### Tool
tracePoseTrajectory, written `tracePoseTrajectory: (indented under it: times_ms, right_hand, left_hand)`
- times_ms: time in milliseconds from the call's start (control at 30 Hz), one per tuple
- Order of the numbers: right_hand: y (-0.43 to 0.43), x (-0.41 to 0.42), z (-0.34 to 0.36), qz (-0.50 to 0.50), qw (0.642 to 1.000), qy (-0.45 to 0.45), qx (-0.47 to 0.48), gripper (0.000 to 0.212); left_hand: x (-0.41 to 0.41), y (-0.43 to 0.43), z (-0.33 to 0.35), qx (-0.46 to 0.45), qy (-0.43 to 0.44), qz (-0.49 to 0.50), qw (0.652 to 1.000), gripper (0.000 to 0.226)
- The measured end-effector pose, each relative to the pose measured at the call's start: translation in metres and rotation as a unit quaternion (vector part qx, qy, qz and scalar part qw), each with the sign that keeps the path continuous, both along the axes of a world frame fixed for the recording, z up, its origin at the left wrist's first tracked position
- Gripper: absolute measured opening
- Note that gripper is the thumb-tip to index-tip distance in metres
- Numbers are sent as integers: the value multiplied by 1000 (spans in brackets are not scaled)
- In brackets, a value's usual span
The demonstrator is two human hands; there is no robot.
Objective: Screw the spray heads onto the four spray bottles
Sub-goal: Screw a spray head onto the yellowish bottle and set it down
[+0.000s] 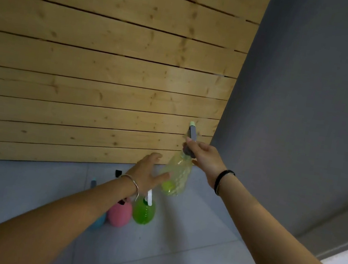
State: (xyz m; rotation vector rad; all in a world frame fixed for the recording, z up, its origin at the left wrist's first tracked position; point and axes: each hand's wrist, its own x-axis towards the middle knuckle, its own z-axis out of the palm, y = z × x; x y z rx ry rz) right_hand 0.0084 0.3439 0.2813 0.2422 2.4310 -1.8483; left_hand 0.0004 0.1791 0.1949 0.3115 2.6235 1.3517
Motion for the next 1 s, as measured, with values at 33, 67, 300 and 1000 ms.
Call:
tracePoseTrajectory:
  times_ms: [33,67,300,1000]
  right_hand:
    - [4,-7,-13,5,1000,-8,25,37]
    - [8,-14,-28,8,999,-19,50,37]
    - [30,-45,-126,28,983,-118,140,30]
    - [31,-59,-206,68,974,-179,119,33]
  left_hand:
    - [-6,-4,-9,-32,-10,5,999,71]
    - [-11,-8,-17,-59,-25,5,998,69]
    - [-35,-11,-65,-195,-118,-39,973,72]
    - [-49,-4,-106,-257,-129,-79,954,72]
